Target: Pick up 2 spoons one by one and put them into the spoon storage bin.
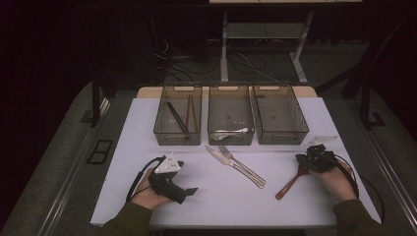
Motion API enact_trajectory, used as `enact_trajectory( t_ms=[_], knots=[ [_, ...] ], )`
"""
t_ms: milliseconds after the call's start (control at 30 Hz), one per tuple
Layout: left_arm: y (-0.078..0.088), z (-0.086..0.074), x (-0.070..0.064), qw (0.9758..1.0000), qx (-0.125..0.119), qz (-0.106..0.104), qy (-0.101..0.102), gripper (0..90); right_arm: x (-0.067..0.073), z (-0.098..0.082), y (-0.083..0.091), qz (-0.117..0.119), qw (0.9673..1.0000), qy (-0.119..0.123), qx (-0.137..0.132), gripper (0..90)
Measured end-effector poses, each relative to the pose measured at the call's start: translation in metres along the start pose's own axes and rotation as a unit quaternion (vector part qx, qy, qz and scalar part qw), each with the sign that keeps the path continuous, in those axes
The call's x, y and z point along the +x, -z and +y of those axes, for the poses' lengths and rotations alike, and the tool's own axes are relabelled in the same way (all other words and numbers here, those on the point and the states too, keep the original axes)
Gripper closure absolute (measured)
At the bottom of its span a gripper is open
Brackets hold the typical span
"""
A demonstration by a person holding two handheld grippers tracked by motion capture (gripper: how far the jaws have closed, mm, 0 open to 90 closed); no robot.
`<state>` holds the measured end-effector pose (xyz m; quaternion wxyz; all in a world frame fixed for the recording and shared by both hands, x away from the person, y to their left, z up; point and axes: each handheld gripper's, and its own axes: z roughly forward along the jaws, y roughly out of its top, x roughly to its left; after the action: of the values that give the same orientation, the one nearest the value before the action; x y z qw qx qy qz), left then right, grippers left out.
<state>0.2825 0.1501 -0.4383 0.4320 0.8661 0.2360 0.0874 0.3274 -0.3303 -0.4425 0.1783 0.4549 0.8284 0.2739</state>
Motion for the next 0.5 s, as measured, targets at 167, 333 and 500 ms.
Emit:
enact_trajectory(
  t_ms=[167, 333, 500],
  knots=[
    [0.000, 0.000, 0.000, 1.0000, 0.000, -0.003, 0.004, 0.0, 0.000, -0.006, 0.006, 0.004, 1.0000, 0.001, 0.005, 89.9],
    [0.004, -0.003, 0.001, 0.9997, -0.013, -0.004, 0.023, 0.0, 0.001, -0.011, 0.012, 0.009, 0.9999, 0.003, 0.005, 89.9],
    [0.014, -0.009, 0.001, 0.9992, -0.022, -0.002, 0.034, 0.0, 0.001, -0.018, 0.020, 0.007, 1.0000, 0.002, 0.003, 89.9]
  ],
)
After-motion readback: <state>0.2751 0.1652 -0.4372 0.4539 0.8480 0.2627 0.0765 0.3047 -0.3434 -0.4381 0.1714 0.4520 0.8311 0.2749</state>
